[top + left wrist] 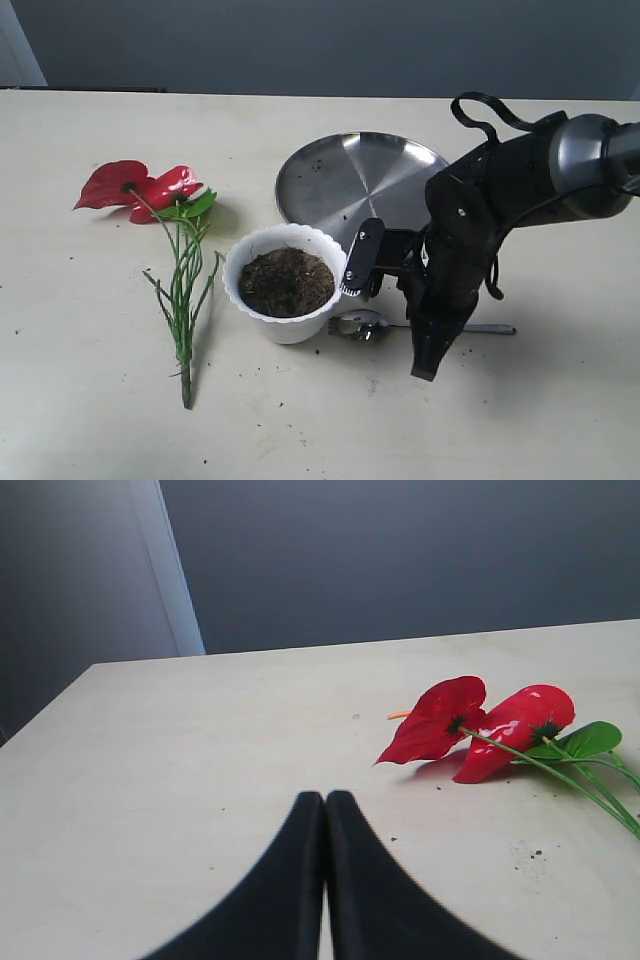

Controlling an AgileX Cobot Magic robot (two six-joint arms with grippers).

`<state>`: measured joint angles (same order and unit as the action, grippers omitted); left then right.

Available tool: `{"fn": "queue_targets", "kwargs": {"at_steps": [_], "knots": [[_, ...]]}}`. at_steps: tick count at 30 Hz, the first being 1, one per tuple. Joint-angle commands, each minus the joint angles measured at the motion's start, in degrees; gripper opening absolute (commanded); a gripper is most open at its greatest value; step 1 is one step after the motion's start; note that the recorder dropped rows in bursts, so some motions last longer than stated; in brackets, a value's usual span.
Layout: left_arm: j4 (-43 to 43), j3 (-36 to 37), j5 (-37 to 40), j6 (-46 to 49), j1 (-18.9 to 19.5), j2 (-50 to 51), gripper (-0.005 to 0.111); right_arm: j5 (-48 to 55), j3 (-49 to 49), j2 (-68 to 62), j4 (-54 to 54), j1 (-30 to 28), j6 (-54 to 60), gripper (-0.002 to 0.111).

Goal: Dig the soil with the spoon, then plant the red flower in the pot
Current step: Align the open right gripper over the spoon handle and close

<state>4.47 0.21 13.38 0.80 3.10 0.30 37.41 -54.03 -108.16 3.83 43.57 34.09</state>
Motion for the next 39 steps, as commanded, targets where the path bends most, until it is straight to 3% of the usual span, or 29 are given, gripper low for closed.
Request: {"fn": "queue_targets", "kwargs": {"at_steps": [1,10,19,39], "knots": [[-0.4,-0.2,-0.1,-0.2,-0.4,-0.3,0.0,1.6,0.9,-3.4,-1.0,-0.1,0.4,0.0],[-0.4,-0.2,-0.1,-0.2,-0.4,-0.3,0.0,1.8,0.9,-3.6,-2.1,-0.1,0.2,0.001],[-0.4,-0.2,-0.1,-0.2,-0.4,-0.3,0.0,1.0,0.9,-3.6,-3.3,-0.1,0.2,0.039],[-0.4,-0.2,-0.1,-0.2,-0.4,-0.3,0.0,-6.1,0.9,-3.6,-4.4,-0.1,0.2,0.04]]}}
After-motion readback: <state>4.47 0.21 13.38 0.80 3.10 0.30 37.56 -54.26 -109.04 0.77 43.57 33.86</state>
